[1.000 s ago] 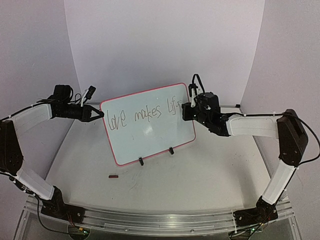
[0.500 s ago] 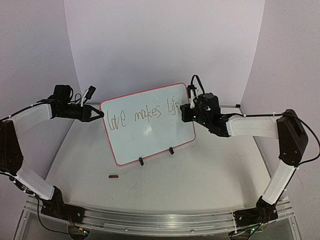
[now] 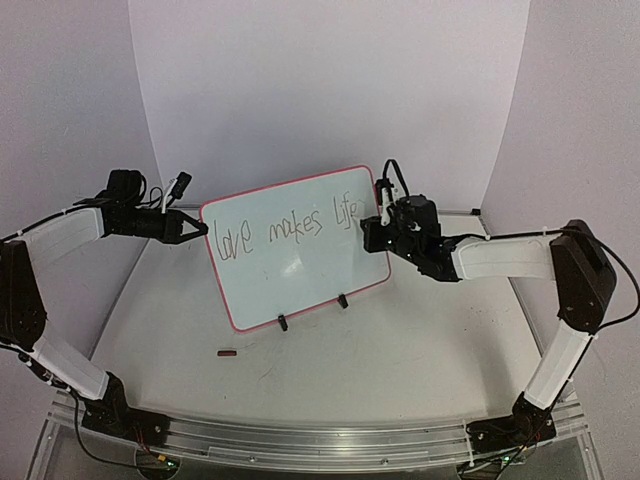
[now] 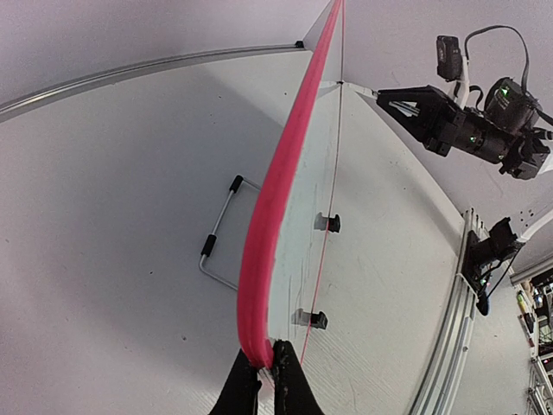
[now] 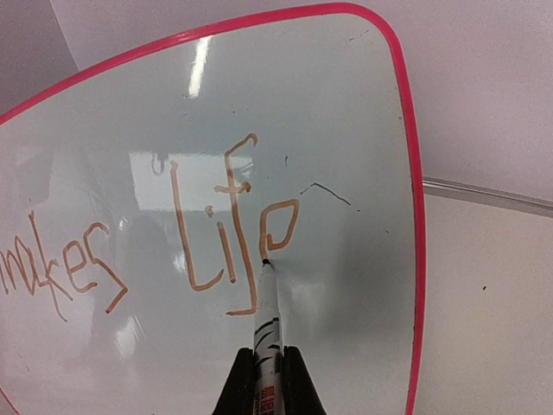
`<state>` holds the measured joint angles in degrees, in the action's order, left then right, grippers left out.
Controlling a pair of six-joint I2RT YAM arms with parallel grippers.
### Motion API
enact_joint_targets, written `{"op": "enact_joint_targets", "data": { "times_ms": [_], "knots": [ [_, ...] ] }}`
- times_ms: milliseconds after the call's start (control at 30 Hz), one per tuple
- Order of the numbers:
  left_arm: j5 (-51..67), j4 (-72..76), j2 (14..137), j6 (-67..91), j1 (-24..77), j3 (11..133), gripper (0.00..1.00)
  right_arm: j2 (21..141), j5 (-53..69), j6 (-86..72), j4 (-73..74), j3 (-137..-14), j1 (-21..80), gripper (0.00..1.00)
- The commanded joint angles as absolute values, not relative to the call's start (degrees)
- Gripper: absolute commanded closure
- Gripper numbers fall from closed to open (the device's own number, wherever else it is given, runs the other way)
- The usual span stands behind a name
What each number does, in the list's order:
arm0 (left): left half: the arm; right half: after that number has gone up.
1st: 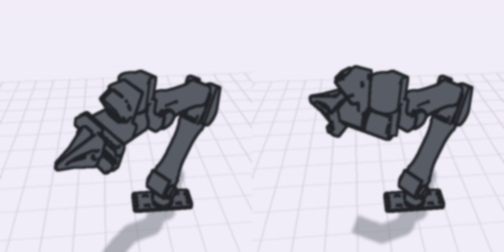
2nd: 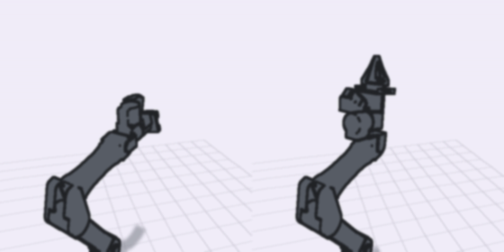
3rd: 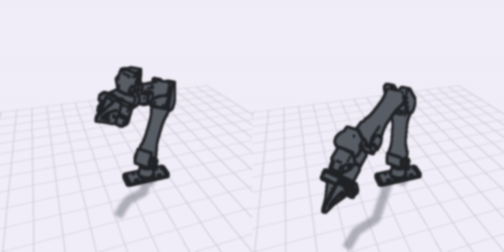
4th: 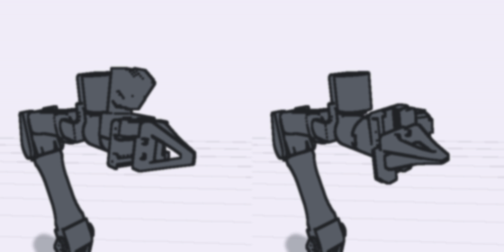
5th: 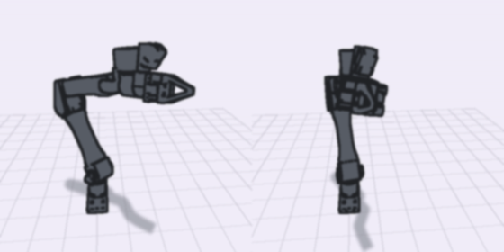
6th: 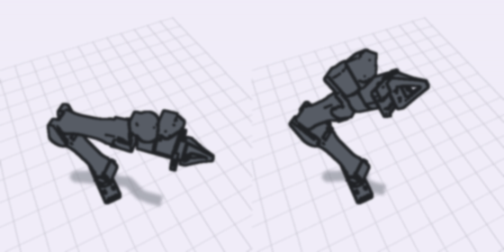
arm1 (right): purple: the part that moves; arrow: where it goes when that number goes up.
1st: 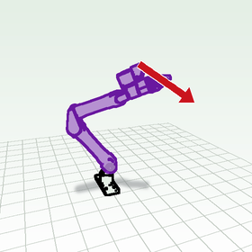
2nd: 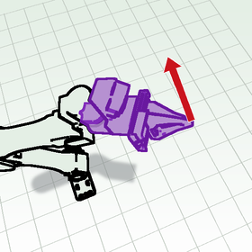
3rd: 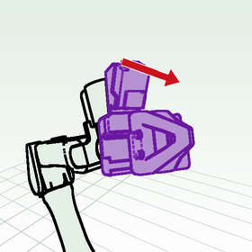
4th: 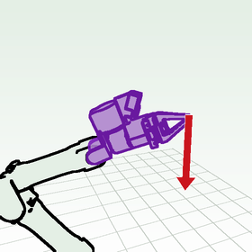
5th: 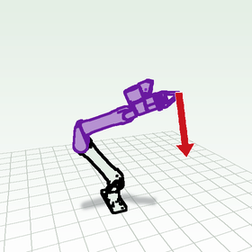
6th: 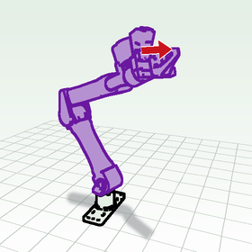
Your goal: Write a sentence on the whiteboard
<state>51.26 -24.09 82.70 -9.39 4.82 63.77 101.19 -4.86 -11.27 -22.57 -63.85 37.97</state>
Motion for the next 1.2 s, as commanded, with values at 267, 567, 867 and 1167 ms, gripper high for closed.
{"op": "enact_joint_targets", "data": {
  "times_ms": [267, 567, 867, 1167],
  "knots": [
    [48.34, -25.40, 83.85, -13.46, 5.50, 65.21, 1.00, 100.69, -10.35, -12.36, -21.50, -63.06, 37.97, 1.00],
    [48.37, -25.49, 83.78, -13.47, 5.50, 65.22, 1.00, 101.32, -12.22, -12.57, -20.77, -64.58, 37.97, 1.00],
    [48.30, -25.40, 83.93, -13.52, 5.51, 65.21, 1.00, 98.43, -10.77, -12.26, -20.93, -63.17, 37.97, 1.00],
    [48.74, -25.26, 84.20, -13.40, 5.50, 65.17, 1.00, 83.78, -1.18, -14.09, -20.64, -55.84, 38.02, 1.00]
  ]
}}
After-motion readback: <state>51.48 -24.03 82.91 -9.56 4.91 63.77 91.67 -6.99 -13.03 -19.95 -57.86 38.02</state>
